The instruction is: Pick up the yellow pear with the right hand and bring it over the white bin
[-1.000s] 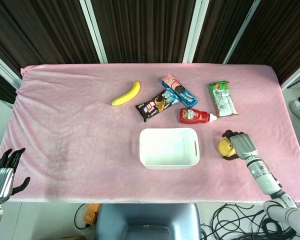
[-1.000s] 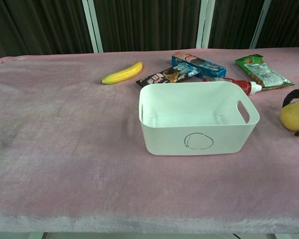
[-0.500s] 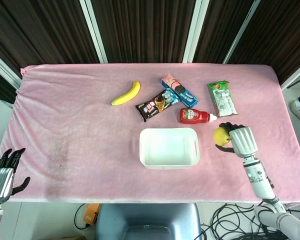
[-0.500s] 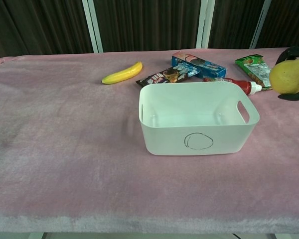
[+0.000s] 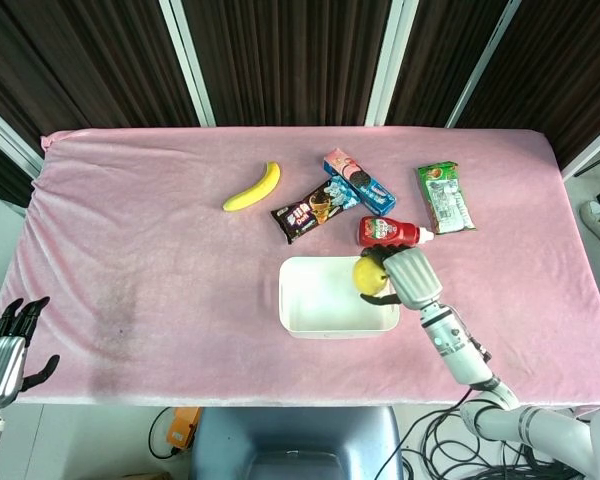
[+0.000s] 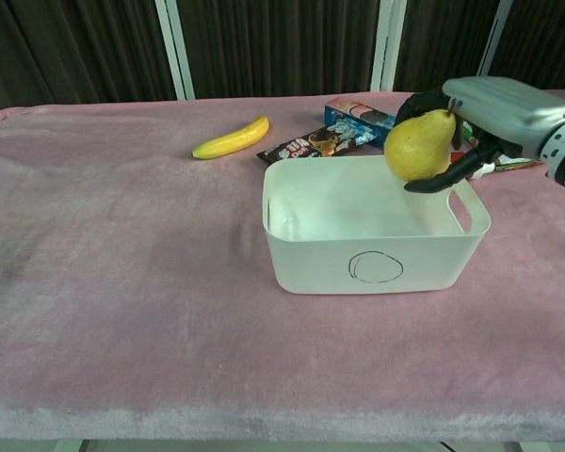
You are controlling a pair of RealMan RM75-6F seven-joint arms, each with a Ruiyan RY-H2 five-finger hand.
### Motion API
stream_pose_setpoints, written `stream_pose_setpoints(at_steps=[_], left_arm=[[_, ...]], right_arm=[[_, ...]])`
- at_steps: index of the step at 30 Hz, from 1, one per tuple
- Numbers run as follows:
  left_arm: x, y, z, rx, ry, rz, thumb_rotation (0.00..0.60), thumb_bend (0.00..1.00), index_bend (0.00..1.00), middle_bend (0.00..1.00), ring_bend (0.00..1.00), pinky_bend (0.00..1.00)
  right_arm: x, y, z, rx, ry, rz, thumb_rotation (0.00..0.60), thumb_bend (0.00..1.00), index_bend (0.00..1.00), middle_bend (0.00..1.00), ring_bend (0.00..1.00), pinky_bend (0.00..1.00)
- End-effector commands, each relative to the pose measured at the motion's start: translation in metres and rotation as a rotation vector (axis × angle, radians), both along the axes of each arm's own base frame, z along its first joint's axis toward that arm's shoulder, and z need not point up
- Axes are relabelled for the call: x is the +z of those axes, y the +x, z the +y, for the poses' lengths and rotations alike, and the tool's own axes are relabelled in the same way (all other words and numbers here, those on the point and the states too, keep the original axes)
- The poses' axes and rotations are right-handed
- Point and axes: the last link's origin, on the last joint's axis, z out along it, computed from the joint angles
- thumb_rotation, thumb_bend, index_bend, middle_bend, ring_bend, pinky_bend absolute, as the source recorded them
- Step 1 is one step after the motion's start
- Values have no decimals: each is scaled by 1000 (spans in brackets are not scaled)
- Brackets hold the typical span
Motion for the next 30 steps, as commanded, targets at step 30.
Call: stream_pose_setpoints(at_steps=[30], left_arm=[[-6, 4, 4, -36, -9, 16, 600, 289, 110, 150, 65, 255]], right_arm=[[121, -126, 143, -393, -160, 251, 600, 188, 0, 0, 0, 104]])
